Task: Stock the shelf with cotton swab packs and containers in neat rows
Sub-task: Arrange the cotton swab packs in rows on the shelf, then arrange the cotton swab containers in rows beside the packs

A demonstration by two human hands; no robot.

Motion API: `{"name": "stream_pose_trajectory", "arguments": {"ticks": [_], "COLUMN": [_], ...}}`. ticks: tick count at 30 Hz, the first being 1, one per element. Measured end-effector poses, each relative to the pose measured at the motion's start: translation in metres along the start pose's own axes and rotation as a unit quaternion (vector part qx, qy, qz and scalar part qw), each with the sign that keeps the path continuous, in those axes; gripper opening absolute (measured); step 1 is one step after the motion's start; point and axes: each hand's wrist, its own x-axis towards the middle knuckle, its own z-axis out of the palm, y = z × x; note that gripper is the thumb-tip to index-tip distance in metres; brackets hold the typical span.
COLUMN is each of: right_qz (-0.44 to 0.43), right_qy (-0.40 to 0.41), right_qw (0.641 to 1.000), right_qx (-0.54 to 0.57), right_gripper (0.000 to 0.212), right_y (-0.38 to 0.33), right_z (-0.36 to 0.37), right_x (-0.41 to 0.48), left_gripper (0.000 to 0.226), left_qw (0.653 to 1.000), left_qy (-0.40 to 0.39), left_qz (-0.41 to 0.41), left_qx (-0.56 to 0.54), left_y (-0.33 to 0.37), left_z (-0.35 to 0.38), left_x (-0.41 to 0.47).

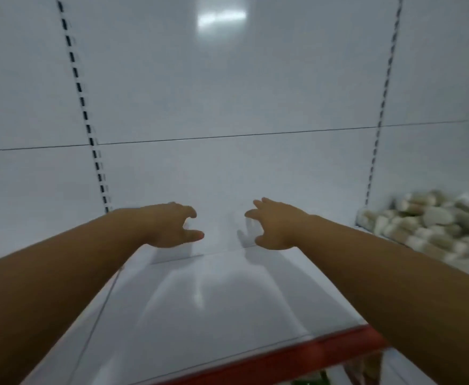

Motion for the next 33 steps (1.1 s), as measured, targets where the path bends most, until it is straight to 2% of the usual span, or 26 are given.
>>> {"name": "stream_pose_trajectory", "arguments": {"ticks": [5,7,14,20,25,29,33], "right_qz": [0.038,0.066,0.205,0.267,0.273,0.299,0.294], "right_qy": [0.033,0.029,0.032,0.051,0.019,0.048,0.047], "right_qw": [0.998,0.996,0.978,0.962,0.961,0.953,0.955], "right_qx": [-0.032,-0.042,-0.017,-0.007,-0.048,-0.025,-0.005], "right_gripper": [0.065,0.065,0.063,0.061,0.059,0.056,0.055], "right_y": [0.125,0.167,0.302,0.383,0.450,0.500,0.542], "right_z": [-0.008,-0.005,0.012,0.031,0.038,0.030,0.049], "right_x": [-0.112,-0.151,-0.290,-0.329,-0.329,-0.321,-0.314], "left_gripper": [0.072,0.072,0.071,0.069,0.060,0.058,0.055], "left_qw": [0.989,0.984,0.937,0.921,0.918,0.921,0.912], "left_qy": [0.051,0.058,0.037,0.037,0.061,0.065,0.003], "left_qz": [0.136,0.166,0.337,0.370,0.369,0.368,0.389], "left_qx": [0.000,-0.001,-0.082,-0.121,-0.136,-0.111,-0.128], "left_y": [0.167,0.219,0.410,0.472,0.510,0.548,0.570], "left_z": [-0.013,-0.018,-0.016,-0.026,-0.039,-0.064,-0.080], "left_x": [0.060,0.076,0.123,0.191,0.257,0.294,0.314]}}
